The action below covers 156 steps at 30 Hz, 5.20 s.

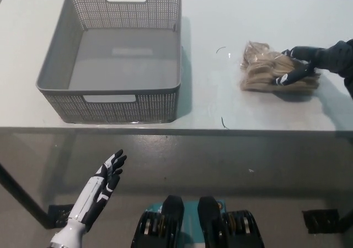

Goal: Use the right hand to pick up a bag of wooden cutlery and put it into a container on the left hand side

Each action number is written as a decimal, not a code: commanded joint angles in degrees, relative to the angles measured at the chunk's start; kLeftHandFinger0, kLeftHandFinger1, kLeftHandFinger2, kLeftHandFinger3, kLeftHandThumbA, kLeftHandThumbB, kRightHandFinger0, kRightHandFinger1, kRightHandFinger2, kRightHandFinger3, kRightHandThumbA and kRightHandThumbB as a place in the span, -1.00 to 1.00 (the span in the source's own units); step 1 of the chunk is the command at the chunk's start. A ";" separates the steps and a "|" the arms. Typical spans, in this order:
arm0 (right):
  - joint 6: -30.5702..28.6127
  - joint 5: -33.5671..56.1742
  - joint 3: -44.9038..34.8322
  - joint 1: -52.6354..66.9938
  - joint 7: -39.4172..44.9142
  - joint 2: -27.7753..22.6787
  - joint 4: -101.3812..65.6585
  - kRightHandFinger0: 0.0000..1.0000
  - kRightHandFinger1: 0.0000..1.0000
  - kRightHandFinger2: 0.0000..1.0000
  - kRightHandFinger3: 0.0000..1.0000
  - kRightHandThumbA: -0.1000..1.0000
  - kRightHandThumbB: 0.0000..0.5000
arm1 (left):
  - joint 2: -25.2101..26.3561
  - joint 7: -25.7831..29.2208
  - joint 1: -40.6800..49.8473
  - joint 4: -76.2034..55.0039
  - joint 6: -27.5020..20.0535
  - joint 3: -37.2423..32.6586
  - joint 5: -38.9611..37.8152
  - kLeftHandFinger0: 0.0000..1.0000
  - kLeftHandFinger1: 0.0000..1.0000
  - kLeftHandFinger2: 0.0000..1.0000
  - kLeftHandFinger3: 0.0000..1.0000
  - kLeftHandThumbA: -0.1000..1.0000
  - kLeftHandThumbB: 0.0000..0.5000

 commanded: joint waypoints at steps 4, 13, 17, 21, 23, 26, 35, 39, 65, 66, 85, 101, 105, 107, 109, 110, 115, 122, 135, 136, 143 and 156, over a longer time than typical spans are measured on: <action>-4.88 -1.46 1.15 -2.75 -4.66 2.43 5.89 1.00 1.00 1.00 1.00 0.53 1.00 | 1.13 -1.36 -1.65 -1.19 -0.45 -0.26 -1.13 1.00 1.00 1.00 1.00 0.92 -0.60; -3.87 -1.35 1.40 -0.65 -9.47 6.78 10.85 1.00 1.00 1.00 1.00 0.17 0.85 | 1.10 -1.83 -2.14 -1.54 -0.19 -0.18 -1.38 1.00 1.00 1.00 1.00 0.91 -0.56; -7.62 -0.57 -0.46 1.56 -24.01 6.85 10.21 -0.05 0.22 0.39 0.31 -0.99 -0.03 | 1.34 -2.23 -2.51 -1.61 0.03 -0.05 -1.50 1.00 1.00 1.00 1.00 0.90 -0.57; -12.42 0.26 -2.50 2.63 -33.79 5.75 9.64 -0.94 0.05 0.67 0.72 -1.00 -0.43 | 1.43 -2.19 -3.03 -1.59 0.32 0.03 -1.19 1.00 1.00 1.00 1.00 0.91 -0.52; -13.13 0.45 -3.09 2.78 -35.72 5.61 9.50 -0.83 0.21 0.83 0.93 -1.00 -0.50 | 1.51 -2.27 -2.94 -1.59 0.18 0.01 -1.21 1.00 1.00 1.00 1.00 0.91 -0.54; -14.69 0.67 -3.86 3.04 -38.73 5.15 9.44 -0.74 0.31 1.00 1.00 -1.00 -0.57 | 1.65 -2.46 -2.88 -1.59 0.05 -0.18 -1.02 1.00 1.00 1.00 1.00 0.94 -0.55; -19.42 4.25 -9.19 0.83 -41.30 4.44 8.08 -0.88 0.10 0.81 0.94 -1.00 -0.54 | 1.62 -2.22 -2.54 -1.03 -0.49 0.02 -0.74 1.00 1.00 1.00 1.00 0.92 -0.70; -20.68 4.24 -11.50 -2.40 -41.98 4.58 5.43 -0.87 0.08 0.82 0.97 -1.00 -0.51 | 1.45 -2.06 -2.38 -0.98 -0.51 0.12 -1.03 0.98 1.00 1.00 1.00 0.87 -0.78; -18.56 2.04 -10.76 -16.09 -36.76 22.45 -8.44 -1.00 -0.17 0.63 0.89 -1.00 -0.20 | 0.73 -1.89 -1.34 -0.48 -1.69 -0.22 -0.55 0.93 1.00 1.00 1.00 0.81 -0.93; -19.24 2.06 -10.58 -16.26 -37.01 23.17 -7.90 -1.00 -0.21 0.57 0.86 -1.00 -0.20 | 0.69 -1.94 -1.32 -0.62 -1.38 -0.27 -0.61 0.93 1.00 1.00 1.00 0.81 -0.93; -13.39 0.85 -7.35 -16.26 -32.16 27.84 -2.05 0.30 0.77 1.00 1.00 0.08 0.37 | 0.89 -3.01 -1.32 -1.50 -1.03 -0.75 -1.70 0.79 0.99 1.00 1.00 0.77 -0.88; -7.81 -0.91 -4.74 -14.59 -28.10 22.94 -6.75 1.00 1.00 1.00 1.00 0.80 0.47 | 1.29 -3.20 -1.88 -1.54 -0.79 -1.24 -1.18 0.70 0.82 0.98 1.00 0.78 -0.93; -7.12 0.88 -6.11 -13.76 -25.81 21.65 -9.56 1.00 1.00 1.00 1.00 0.91 0.53 | 1.22 -3.25 -2.08 -1.13 -0.87 -1.39 -1.43 0.69 0.80 0.96 1.00 0.74 -0.93; -7.82 2.64 -7.76 -13.39 -25.00 20.73 -10.97 1.00 1.00 1.00 1.00 0.96 0.67 | 1.40 -3.27 -2.31 -1.01 -1.05 -1.48 -1.23 0.69 0.79 0.95 1.00 0.74 -0.93; -8.19 4.47 -10.03 -12.65 -23.88 19.00 -14.46 1.00 1.00 1.00 1.00 0.95 0.62 | 1.55 -3.36 -2.61 -1.03 -1.02 -1.60 -1.28 0.68 0.78 0.94 1.00 0.74 -0.94; -8.13 4.85 -10.61 -12.38 -23.52 18.75 -15.26 1.00 1.00 1.00 1.00 0.94 0.61 | 1.57 -3.34 -2.68 -1.02 -0.99 -1.66 -1.27 0.68 0.78 0.94 1.00 0.74 -0.94; -3.95 6.51 -15.04 -5.93 -21.14 13.56 -33.30 1.00 1.00 1.00 1.00 0.88 0.34 | 2.21 -3.52 -2.42 -1.25 -1.07 -1.79 -1.48 0.67 0.76 0.94 1.00 0.79 -0.90; -2.88 13.18 -25.28 7.89 -24.91 11.59 -55.97 1.00 1.00 1.00 1.00 0.88 0.33 | 2.15 -3.13 -1.84 -1.17 -1.29 -1.44 -1.86 0.66 0.76 0.94 1.00 0.68 -0.92; -2.25 26.50 -33.99 34.90 -21.98 10.27 -84.68 1.00 1.00 1.00 1.00 1.00 0.39 | 1.64 -2.59 -2.60 -0.33 -0.55 -0.59 -2.89 0.83 1.00 1.00 1.00 0.86 -0.94; -3.29 26.83 -33.85 37.43 -22.10 10.60 -85.20 1.00 1.00 1.00 1.00 1.00 0.34 | 1.52 -2.43 -2.79 -0.25 -0.43 -0.52 -2.83 0.85 1.00 1.00 1.00 0.87 -0.90; -10.03 28.52 -31.05 50.99 -21.53 13.23 -81.75 1.00 1.00 1.00 1.00 1.00 0.14 | 1.13 -1.38 -2.63 0.34 -1.29 -0.54 -1.24 1.00 1.00 1.00 1.00 0.96 -0.80; -16.95 31.63 -27.21 64.34 -21.00 19.45 -66.62 1.00 1.00 1.00 1.00 1.00 -0.16 | 0.79 -0.95 -2.71 0.01 -0.58 -0.24 -0.47 1.00 1.00 1.00 1.00 0.91 -0.83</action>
